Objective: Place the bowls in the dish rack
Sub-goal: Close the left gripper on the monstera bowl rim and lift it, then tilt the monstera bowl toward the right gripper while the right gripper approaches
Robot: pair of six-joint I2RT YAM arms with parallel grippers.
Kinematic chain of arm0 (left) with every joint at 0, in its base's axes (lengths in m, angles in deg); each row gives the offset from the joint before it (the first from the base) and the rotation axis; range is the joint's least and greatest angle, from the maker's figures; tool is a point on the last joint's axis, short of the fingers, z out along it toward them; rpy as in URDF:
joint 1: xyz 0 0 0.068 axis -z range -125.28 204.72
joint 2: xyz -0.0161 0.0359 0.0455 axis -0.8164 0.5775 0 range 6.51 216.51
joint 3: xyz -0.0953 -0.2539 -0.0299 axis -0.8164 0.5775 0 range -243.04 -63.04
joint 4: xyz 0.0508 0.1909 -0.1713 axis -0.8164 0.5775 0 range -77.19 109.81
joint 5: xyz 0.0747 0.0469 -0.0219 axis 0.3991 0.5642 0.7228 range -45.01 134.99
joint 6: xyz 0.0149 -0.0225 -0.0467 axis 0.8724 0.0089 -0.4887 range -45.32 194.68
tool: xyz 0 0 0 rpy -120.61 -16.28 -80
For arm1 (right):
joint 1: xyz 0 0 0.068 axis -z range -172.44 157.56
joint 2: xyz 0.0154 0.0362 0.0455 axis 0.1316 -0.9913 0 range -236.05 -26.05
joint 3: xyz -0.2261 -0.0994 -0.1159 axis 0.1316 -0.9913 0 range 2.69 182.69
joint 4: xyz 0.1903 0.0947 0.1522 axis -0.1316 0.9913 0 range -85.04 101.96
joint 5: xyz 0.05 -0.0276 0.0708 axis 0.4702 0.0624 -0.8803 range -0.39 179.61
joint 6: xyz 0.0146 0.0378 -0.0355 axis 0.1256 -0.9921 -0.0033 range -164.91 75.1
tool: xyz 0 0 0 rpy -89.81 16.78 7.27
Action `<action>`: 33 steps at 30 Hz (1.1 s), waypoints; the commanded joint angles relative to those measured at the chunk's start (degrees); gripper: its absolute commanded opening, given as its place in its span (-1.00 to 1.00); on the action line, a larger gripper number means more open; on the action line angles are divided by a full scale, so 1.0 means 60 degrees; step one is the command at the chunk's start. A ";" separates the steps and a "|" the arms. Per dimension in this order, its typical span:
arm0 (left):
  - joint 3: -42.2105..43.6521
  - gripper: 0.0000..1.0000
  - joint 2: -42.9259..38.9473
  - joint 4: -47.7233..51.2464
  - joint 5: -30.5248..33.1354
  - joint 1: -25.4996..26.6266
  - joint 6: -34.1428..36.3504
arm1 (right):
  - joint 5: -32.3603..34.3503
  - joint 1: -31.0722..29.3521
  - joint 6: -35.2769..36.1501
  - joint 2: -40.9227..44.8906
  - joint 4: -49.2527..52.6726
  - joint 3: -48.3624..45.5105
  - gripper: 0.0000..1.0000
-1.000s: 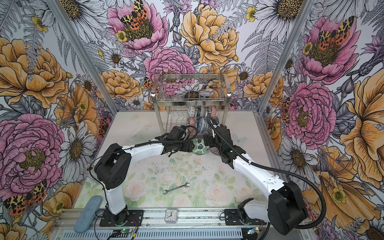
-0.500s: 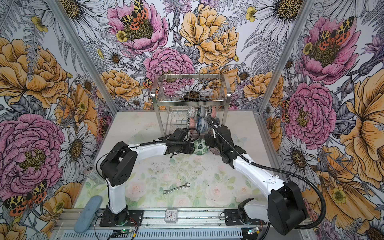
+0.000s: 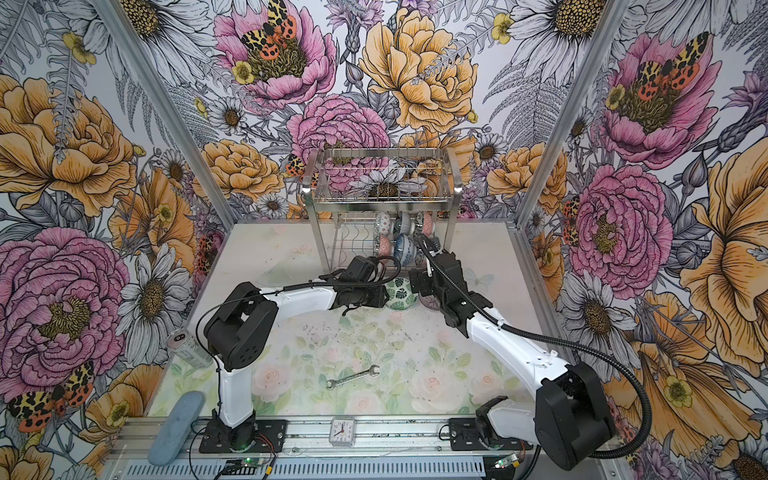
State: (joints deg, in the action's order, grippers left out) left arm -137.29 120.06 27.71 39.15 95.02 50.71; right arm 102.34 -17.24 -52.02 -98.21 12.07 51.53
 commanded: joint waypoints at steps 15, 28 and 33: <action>-0.0309 -0.66 0.0201 0.0022 -0.0177 0.0081 0.0010 | -0.0265 0.0136 -0.0208 0.0089 -0.0045 -0.0113 0.97; -0.0076 -1.00 -0.0404 0.0346 0.0049 0.0081 0.0166 | -0.0364 0.0162 -0.0268 0.0118 -0.0043 -0.0151 0.96; 0.0041 -1.00 -0.0922 0.0696 0.0291 0.0052 0.0367 | -0.0415 0.0162 -0.0322 0.0147 -0.0050 -0.0128 0.97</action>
State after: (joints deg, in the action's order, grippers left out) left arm -137.78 118.29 29.81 38.78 95.43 51.17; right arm 100.63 -16.73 -53.05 -98.21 12.05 50.85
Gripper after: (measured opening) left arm 0.076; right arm 0.984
